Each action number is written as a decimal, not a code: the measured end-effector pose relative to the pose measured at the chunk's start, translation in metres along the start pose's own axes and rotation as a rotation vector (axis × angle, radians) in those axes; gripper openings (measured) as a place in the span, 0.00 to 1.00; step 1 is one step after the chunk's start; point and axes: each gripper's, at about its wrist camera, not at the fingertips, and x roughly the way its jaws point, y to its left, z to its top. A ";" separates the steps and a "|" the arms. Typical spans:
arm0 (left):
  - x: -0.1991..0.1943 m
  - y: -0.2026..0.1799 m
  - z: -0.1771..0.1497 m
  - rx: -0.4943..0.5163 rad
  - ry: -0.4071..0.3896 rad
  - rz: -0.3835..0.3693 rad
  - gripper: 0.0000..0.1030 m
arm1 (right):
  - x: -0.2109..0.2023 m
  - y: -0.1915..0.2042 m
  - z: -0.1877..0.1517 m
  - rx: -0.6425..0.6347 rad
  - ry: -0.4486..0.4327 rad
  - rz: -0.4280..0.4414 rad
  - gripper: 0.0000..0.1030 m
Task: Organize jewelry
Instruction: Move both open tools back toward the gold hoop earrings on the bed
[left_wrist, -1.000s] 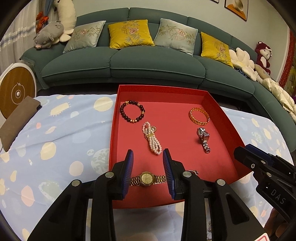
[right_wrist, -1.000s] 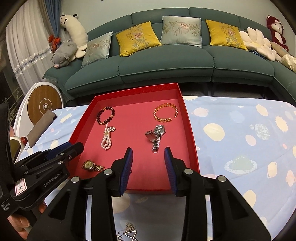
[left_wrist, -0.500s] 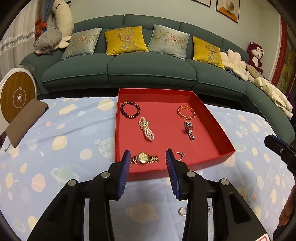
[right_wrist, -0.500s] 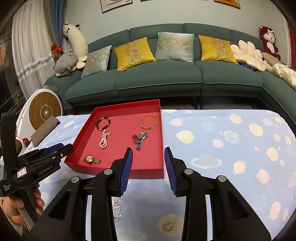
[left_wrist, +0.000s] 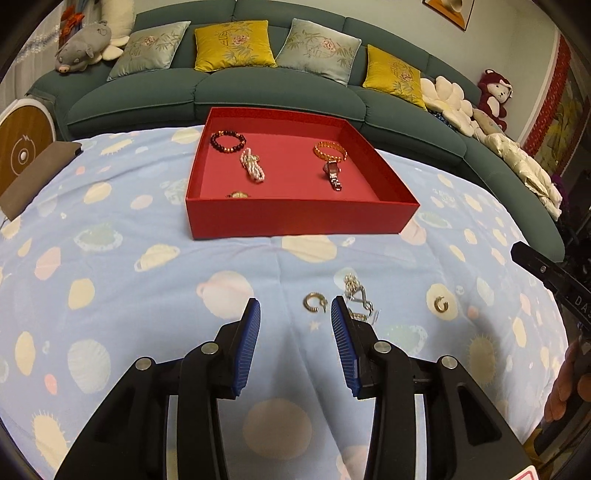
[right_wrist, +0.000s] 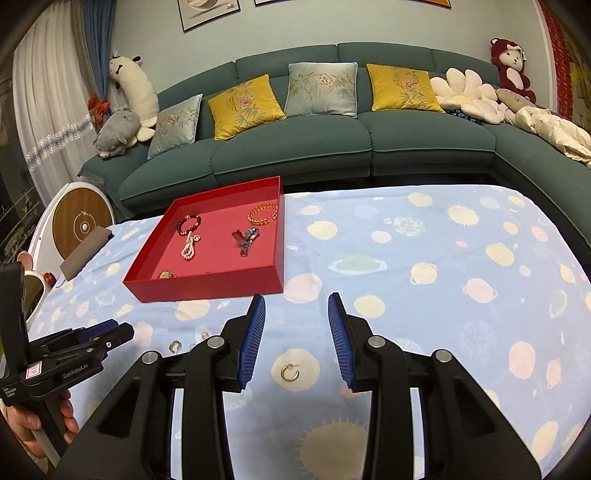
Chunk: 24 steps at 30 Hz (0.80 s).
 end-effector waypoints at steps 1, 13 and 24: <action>0.000 -0.001 -0.003 0.001 0.004 -0.003 0.37 | -0.001 -0.001 -0.005 -0.002 0.007 -0.002 0.33; 0.027 -0.004 -0.015 0.030 0.045 0.022 0.43 | 0.034 0.008 -0.058 -0.040 0.154 0.003 0.33; 0.052 -0.013 -0.010 0.067 0.034 0.041 0.43 | 0.061 0.011 -0.066 -0.075 0.196 -0.007 0.33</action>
